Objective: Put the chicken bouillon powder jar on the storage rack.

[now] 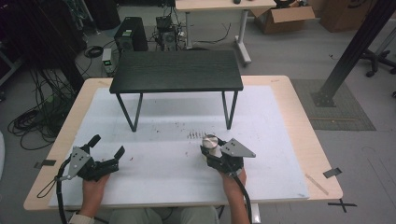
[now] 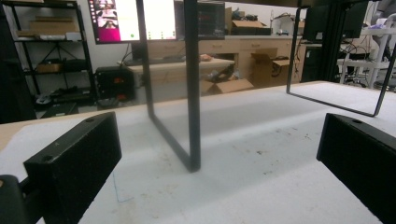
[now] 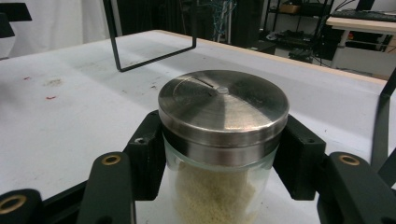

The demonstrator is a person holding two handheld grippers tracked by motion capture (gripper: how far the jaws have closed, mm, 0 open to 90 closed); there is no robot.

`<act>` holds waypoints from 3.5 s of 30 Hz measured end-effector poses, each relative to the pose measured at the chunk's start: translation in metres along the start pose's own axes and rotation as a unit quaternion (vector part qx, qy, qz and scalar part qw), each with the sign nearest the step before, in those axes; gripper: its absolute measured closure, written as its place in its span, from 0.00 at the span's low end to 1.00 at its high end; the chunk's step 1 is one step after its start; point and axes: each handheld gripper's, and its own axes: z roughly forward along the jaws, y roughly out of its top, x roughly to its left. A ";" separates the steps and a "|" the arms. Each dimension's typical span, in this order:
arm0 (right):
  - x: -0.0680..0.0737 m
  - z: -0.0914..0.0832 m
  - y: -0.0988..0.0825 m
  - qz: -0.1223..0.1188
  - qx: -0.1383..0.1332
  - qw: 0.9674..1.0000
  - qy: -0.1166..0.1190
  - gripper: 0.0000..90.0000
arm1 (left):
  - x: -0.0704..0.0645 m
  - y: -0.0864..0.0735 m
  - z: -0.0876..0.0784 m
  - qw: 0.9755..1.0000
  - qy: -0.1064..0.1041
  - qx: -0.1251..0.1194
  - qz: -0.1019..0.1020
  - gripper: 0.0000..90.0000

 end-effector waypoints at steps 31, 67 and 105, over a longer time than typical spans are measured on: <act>-0.008 -0.017 0.082 -0.005 -0.026 0.999 0.044 0.47 | 0.000 0.000 0.000 1.000 0.000 -0.001 -0.001 0.00; -0.015 0.003 0.174 -0.020 -0.033 0.994 0.105 0.47 | 0.000 0.000 0.000 1.000 0.000 -0.001 -0.001 0.00; -0.033 0.029 0.231 -0.020 -0.056 0.993 0.104 0.47 | 0.000 0.000 0.000 1.000 0.000 -0.002 -0.002 0.00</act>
